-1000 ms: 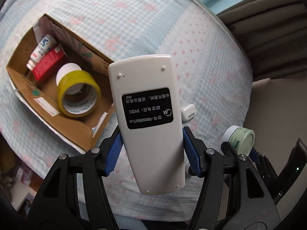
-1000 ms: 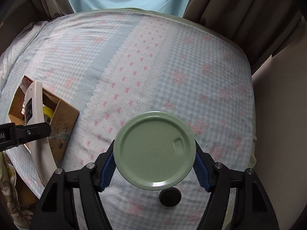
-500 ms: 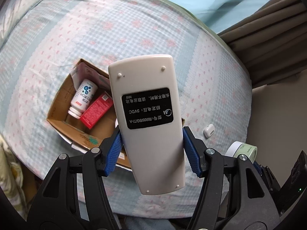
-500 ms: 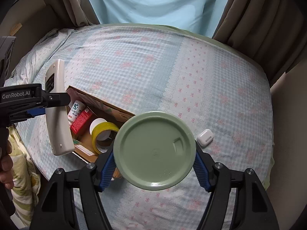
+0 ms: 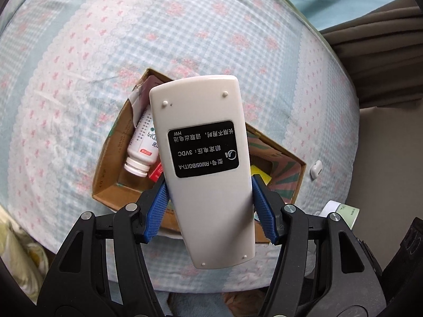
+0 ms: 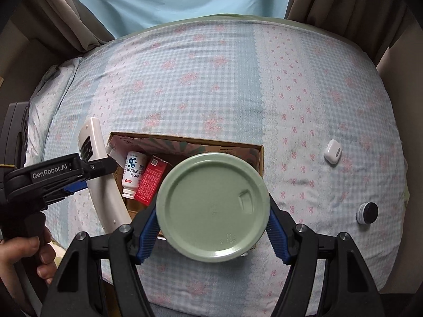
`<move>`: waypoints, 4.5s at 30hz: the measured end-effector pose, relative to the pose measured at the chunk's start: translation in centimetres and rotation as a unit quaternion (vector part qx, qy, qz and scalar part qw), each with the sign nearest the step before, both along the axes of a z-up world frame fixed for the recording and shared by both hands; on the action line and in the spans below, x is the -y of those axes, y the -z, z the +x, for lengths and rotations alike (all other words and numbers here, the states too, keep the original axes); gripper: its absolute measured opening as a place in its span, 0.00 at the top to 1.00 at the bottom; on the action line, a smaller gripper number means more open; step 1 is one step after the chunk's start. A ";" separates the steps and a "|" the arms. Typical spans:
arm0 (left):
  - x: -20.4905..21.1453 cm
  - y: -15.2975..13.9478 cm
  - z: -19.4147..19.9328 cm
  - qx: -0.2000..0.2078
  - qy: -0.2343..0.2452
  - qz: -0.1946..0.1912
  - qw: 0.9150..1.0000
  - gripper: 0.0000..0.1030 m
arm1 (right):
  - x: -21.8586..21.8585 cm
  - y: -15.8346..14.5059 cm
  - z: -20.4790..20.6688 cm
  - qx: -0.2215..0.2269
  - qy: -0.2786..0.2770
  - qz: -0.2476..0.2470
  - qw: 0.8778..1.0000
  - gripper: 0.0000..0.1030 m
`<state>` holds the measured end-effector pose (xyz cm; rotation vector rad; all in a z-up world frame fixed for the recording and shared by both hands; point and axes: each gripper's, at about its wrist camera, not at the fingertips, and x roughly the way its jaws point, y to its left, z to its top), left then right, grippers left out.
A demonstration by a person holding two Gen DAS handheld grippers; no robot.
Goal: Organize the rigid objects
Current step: 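Carry the white remote and green-lidded jar into the cardboard box and release both, then lift both open tools away from the box toward the remaining items, then grasp the white earbud case with the left tool while the right tool grasps the black-lidded jar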
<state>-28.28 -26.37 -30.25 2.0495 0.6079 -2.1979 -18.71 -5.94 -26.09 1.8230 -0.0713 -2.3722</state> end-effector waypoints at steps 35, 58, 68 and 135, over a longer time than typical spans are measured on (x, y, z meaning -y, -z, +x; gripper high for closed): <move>0.8 6.2 -1.5 0.064 0.035 -0.018 0.997 0.00 | 0.9 8.6 0.6 0.008 -0.056 0.044 0.997 0.00; 1.4 -1.5 2.7 -0.024 0.070 -0.044 0.996 0.00 | 0.9 3.1 3.5 -0.014 -0.042 0.061 0.997 0.00; -3.6 -5.6 3.9 -0.079 0.150 -0.067 0.983 0.00 | -4.5 -1.7 6.1 -0.052 0.053 0.044 0.996 0.00; -46.1 22.4 -5.1 -0.155 0.550 -0.077 0.817 0.58 | -34.8 18.3 6.3 -0.109 0.343 0.113 0.926 0.49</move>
